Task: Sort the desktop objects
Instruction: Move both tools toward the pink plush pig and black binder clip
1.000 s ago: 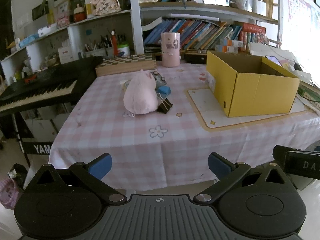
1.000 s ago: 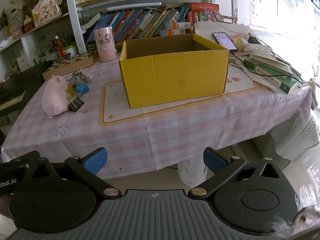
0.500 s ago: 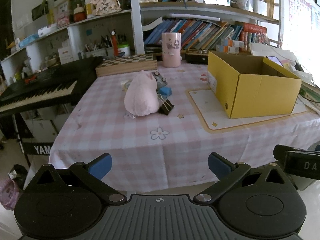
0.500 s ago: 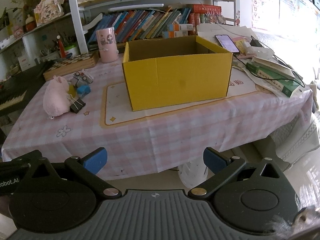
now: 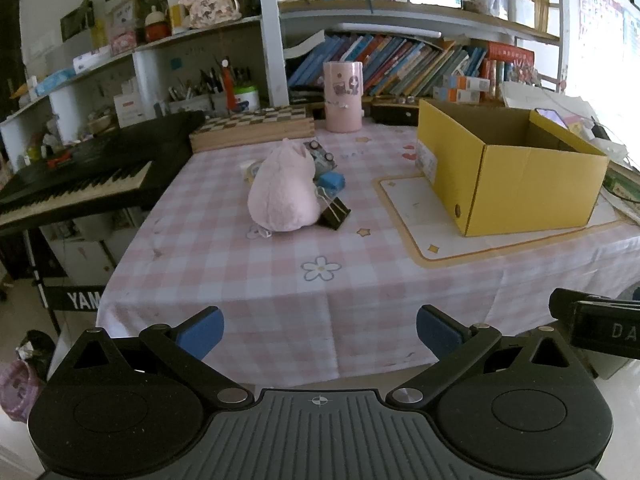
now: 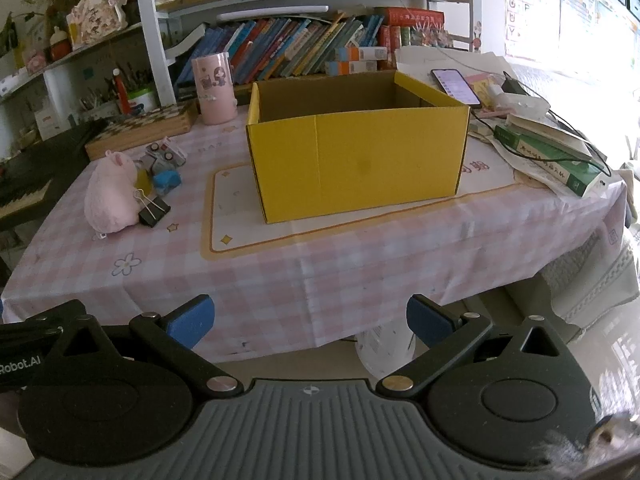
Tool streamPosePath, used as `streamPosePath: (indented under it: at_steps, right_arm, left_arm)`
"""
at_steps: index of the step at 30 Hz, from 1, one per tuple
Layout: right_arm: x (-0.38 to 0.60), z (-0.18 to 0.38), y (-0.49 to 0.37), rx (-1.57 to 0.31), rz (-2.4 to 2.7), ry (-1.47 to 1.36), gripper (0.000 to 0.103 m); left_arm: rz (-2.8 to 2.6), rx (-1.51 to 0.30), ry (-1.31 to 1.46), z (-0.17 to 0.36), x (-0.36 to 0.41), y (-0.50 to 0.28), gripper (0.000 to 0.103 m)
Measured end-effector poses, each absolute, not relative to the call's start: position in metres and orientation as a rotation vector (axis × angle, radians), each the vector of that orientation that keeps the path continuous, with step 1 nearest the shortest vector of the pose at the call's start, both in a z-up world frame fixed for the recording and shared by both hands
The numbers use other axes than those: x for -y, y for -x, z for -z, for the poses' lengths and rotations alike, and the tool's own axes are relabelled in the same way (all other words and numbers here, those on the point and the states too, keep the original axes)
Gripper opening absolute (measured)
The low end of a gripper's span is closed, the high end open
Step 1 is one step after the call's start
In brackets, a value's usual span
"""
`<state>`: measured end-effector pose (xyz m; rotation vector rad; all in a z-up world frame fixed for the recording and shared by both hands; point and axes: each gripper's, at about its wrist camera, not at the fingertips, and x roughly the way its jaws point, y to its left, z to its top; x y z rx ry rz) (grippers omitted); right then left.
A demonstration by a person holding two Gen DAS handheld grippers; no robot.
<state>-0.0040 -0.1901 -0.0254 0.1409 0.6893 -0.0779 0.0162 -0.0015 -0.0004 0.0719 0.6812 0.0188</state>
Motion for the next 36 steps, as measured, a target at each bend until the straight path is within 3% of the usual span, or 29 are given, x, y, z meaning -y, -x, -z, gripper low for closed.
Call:
streamPosePath:
  at_steps: [36]
  right_arm:
    - [0.176, 0.022, -0.009, -0.689, 0.067, -0.113, 0.103]
  left_arm:
    - [-0.015, -0.648, -0.139, -0.001, -0.003, -0.030, 0.103]
